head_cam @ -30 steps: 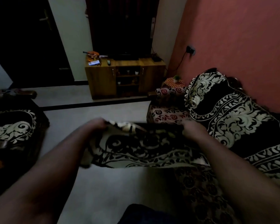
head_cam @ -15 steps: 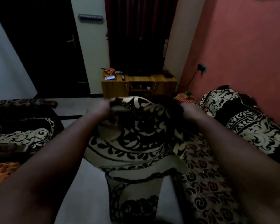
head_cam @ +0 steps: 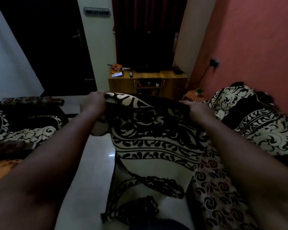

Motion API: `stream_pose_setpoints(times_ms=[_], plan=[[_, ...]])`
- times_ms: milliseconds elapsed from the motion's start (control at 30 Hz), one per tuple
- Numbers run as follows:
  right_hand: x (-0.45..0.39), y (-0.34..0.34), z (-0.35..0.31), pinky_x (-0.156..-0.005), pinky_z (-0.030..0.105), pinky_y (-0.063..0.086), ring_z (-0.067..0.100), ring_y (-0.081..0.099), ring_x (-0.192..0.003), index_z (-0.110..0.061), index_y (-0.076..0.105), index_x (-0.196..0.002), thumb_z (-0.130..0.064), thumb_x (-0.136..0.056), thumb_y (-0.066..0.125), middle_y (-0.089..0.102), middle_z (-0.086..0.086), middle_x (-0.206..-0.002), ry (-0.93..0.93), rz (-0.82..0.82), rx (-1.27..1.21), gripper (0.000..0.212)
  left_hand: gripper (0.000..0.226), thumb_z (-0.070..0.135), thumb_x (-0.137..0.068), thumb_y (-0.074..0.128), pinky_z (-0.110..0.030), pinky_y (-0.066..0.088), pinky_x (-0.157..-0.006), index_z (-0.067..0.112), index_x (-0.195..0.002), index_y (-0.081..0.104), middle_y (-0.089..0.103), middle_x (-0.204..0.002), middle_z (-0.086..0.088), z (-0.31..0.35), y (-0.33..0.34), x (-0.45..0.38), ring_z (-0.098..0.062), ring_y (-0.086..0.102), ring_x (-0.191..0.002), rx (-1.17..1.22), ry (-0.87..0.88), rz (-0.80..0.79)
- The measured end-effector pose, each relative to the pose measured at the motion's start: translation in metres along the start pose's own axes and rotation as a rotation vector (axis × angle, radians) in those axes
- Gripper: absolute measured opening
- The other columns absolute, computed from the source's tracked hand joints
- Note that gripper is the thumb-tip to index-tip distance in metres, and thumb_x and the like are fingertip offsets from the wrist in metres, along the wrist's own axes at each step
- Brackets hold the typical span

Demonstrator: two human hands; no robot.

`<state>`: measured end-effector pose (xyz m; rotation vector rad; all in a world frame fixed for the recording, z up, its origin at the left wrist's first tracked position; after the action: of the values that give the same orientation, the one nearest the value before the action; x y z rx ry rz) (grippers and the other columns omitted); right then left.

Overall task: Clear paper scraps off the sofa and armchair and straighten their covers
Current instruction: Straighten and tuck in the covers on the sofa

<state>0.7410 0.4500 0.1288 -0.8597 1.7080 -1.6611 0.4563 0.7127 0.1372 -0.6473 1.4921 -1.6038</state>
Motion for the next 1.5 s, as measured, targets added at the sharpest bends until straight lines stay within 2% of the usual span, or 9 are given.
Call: stream_pose_setpoints(times_ms=[67,200,367,600,800,1000,1233,1400,1500], plan=[[-0.002,0.010,0.004,-0.094,0.036,0.050,0.030,0.060,-0.116,-0.041,0.066,-0.118,-0.013,-0.092,0.052,0.062,0.003,-0.135,-0.013,-0.171,0.027,0.041,0.015,0.023,-0.098,0.055,-0.038,0.056,-0.086,0.023,-0.106,0.067,0.066,-0.098,-0.007,0.006,0.009,0.009,-0.029,0.065,-0.092,-0.102,0.082,-0.209],[-0.002,-0.022,0.006,-0.085,0.036,0.050,0.033,0.065,-0.107,-0.039,0.063,-0.129,-0.023,-0.096,0.051,0.068,0.005,-0.124,0.066,0.306,-0.124,0.038,0.038,0.020,-0.098,0.048,-0.043,0.056,-0.081,0.037,-0.130,0.061,0.068,-0.116,-0.013,-0.003,-0.016,-0.014,-0.039,0.068,-0.098,0.021,-0.053,0.191],[-0.004,0.003,0.004,-0.094,0.036,0.049,0.030,0.060,-0.115,-0.030,0.068,-0.116,-0.014,-0.096,0.050,0.061,0.005,-0.133,0.002,-0.169,0.057,0.031,0.017,0.025,-0.094,0.062,-0.037,0.053,-0.075,0.011,-0.097,0.071,0.064,-0.084,-0.009,0.006,0.022,0.000,-0.030,0.065,-0.084,-0.014,0.034,-0.373],[0.017,0.042,0.019,-0.097,0.047,0.049,0.032,0.054,-0.123,-0.033,0.055,-0.136,-0.022,-0.095,0.044,0.056,0.006,-0.138,0.150,-0.199,0.032,0.044,0.008,0.014,-0.094,0.063,-0.030,0.048,-0.071,0.020,-0.098,0.068,0.066,-0.092,-0.003,0.040,0.038,0.004,-0.019,0.062,-0.083,0.451,0.003,-0.403],[0.040,0.065,-0.075,-0.122,0.049,0.023,0.021,0.017,-0.150,-0.039,-0.007,-0.158,-0.044,-0.071,0.087,0.012,-0.004,-0.167,-0.130,-0.281,-0.638,0.128,0.007,0.016,-0.090,0.070,-0.030,0.058,-0.068,0.021,-0.095,0.071,0.071,-0.094,0.000,0.122,0.040,0.028,-0.014,0.069,-0.087,0.714,0.142,-0.524],[0.024,0.058,-0.060,-0.077,0.040,0.058,0.017,0.068,-0.091,-0.029,0.066,-0.108,-0.031,-0.093,0.062,0.070,-0.007,-0.097,0.025,0.214,-0.858,0.015,0.070,0.028,-0.082,0.081,-0.025,0.056,-0.079,0.028,-0.142,0.044,0.056,-0.130,0.002,0.170,0.046,0.058,-0.007,0.059,-0.107,1.110,0.251,-0.627],[0.028,0.022,-0.011,-0.072,0.022,0.057,0.008,0.071,-0.091,-0.010,0.071,-0.111,-0.007,-0.093,0.065,0.074,0.003,-0.104,0.183,0.434,-1.461,0.019,0.147,0.070,-0.049,0.086,-0.057,0.024,-0.120,0.042,-0.156,-0.011,0.008,-0.168,0.001,0.116,0.179,0.088,-0.024,0.012,-0.153,0.591,0.188,-0.470],[0.031,0.005,0.024,-0.080,0.037,0.061,0.020,0.074,-0.093,-0.019,0.074,-0.104,-0.008,-0.089,0.069,0.077,0.000,-0.099,0.312,0.468,-1.575,0.019,0.026,0.024,-0.082,0.068,-0.031,0.050,-0.076,0.034,-0.107,0.069,0.073,-0.110,-0.002,0.122,0.197,0.070,-0.026,0.068,-0.103,0.644,0.124,-0.351],[0.037,0.005,0.071,-0.090,0.042,0.058,0.023,0.071,-0.098,-0.020,0.071,-0.113,-0.017,-0.086,0.074,0.074,-0.002,-0.103,0.466,0.523,-1.467,0.028,0.025,0.006,-0.083,0.056,-0.037,0.052,-0.077,0.016,-0.098,0.074,0.074,-0.098,-0.007,0.142,0.185,0.055,-0.028,0.067,-0.095,0.860,0.067,-0.369]])
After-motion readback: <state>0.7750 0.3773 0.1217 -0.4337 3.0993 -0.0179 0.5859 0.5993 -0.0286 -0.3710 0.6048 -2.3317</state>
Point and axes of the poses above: each hand's wrist, its own x-axis away from the middle knuckle, its own y-axis out of the palm, z = x × y, the point moved 5 cm from there along -x, towards the middle knuckle
